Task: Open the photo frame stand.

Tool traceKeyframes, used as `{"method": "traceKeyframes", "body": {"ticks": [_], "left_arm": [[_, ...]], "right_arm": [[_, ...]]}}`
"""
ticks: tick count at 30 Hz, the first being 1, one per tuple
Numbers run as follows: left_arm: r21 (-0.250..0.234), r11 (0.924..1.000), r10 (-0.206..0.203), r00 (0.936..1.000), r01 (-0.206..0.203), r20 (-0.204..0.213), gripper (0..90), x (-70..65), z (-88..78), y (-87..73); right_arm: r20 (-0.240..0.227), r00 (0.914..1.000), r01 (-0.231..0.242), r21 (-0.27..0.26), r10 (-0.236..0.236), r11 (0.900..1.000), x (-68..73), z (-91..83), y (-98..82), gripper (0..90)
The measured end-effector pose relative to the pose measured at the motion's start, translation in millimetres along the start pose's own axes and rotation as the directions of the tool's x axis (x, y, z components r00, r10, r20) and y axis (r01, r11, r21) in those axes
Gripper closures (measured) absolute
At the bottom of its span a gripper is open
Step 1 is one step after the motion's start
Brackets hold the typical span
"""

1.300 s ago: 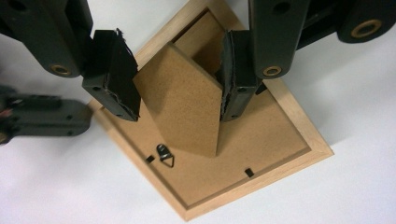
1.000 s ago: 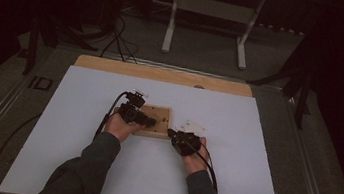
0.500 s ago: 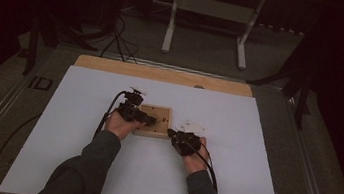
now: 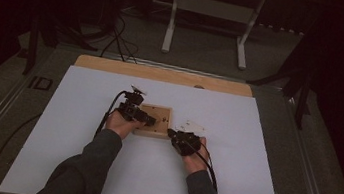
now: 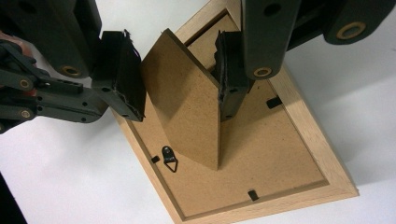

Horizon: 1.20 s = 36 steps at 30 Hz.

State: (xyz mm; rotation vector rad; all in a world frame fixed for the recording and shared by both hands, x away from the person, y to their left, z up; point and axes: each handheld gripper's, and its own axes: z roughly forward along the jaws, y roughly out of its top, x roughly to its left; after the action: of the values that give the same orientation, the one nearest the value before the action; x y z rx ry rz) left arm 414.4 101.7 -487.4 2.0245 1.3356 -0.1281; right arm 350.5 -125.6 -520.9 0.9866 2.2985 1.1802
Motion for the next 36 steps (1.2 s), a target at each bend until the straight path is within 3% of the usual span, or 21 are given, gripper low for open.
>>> {"method": "traceKeyframes", "body": {"ticks": [15,25,31,36], "left_arm": [[-0.015,0.9971,0.074,0.9952,-0.075,-0.064,55.3,-10.4,-1.5,-2.0],[-0.037,0.9905,0.128,0.9858,-0.132,-0.109,55.3,-20.7,-2.9,-4.6],[-0.04,0.9825,0.175,0.9748,-0.182,-0.139,55.3,-27.3,-5.4,-7.4],[-0.048,0.9706,0.225,0.9592,-0.236,-0.172,55.2,-34.1,-6.3,-11.4]], "right_arm": [[0.018,0.9996,-0.02,0.01,0.02,1.0,-6.4,-3.9,3.5,75.9],[0.016,0.9994,-0.03,-0.02,0.031,0.999,-12.2,-12.5,11.2,71.7],[0.024,0.9995,-0.023,-0.021,0.023,1.0,-13.6,-15.5,13.9,68.9],[0.032,0.9993,-0.017,-0.027,0.018,0.999,-15.6,-19.7,18.3,67.2]]}}
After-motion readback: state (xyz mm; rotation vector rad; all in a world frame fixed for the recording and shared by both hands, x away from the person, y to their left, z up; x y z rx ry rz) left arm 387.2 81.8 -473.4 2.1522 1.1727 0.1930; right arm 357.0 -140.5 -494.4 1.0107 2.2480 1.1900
